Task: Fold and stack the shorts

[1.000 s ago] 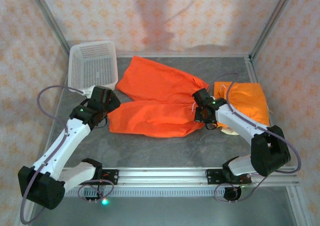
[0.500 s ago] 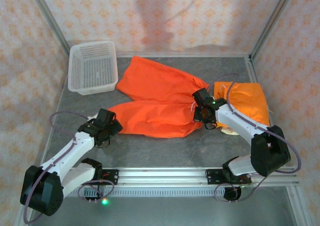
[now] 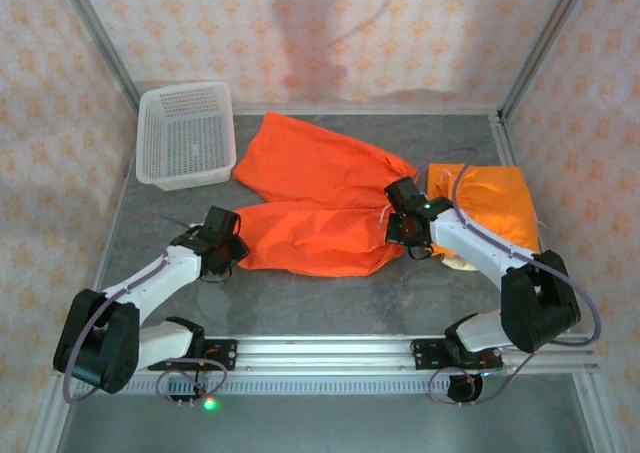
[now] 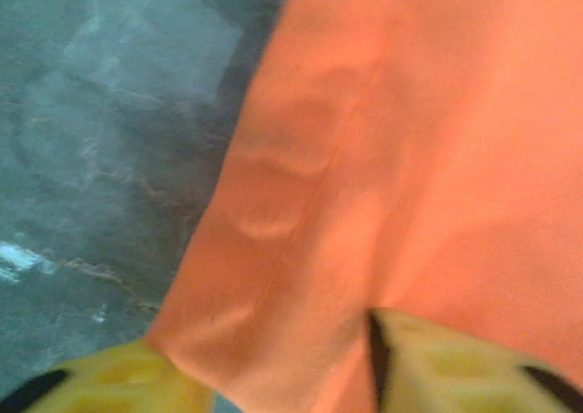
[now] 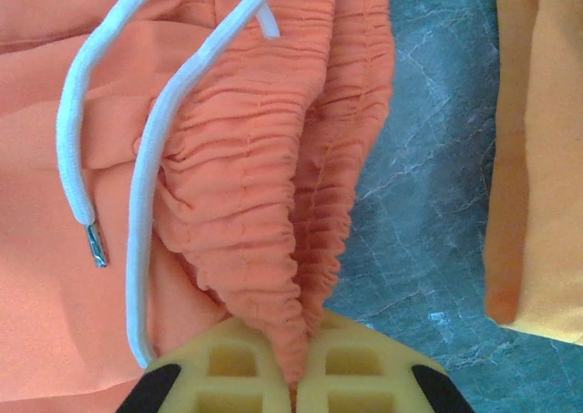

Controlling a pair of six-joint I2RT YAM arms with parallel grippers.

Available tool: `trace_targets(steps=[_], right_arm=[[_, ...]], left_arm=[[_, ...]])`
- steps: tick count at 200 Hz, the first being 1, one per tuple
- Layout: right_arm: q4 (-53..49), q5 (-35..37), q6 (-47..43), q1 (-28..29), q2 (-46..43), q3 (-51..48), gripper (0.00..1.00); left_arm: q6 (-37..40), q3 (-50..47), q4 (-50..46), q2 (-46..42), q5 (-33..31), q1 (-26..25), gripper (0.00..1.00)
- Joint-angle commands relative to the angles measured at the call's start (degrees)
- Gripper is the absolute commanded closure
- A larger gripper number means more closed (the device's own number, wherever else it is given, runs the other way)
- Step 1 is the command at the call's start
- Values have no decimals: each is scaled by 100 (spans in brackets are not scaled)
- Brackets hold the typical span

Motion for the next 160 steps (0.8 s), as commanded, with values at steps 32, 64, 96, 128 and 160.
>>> trace_targets(steps=[32,64,96,128,160], right_arm=[[5,37,78,-41,89,35,100],[-15,70,66,-42,125,65,100],[-15,50,61,-42,171,88,100],[-74,82,30,-43,221,148,100],[-41,66,51,-41,132,109,100]], left_arm=[[246,599,-384,-178,-475,34,93],[336,801,-653,-312,-597,35,100],[457,1045,-905,-455,-636,35,100],[632,1391,-1273,-701,-851,43,100],[894,2018,-1847,-723,-1153,44,100]])
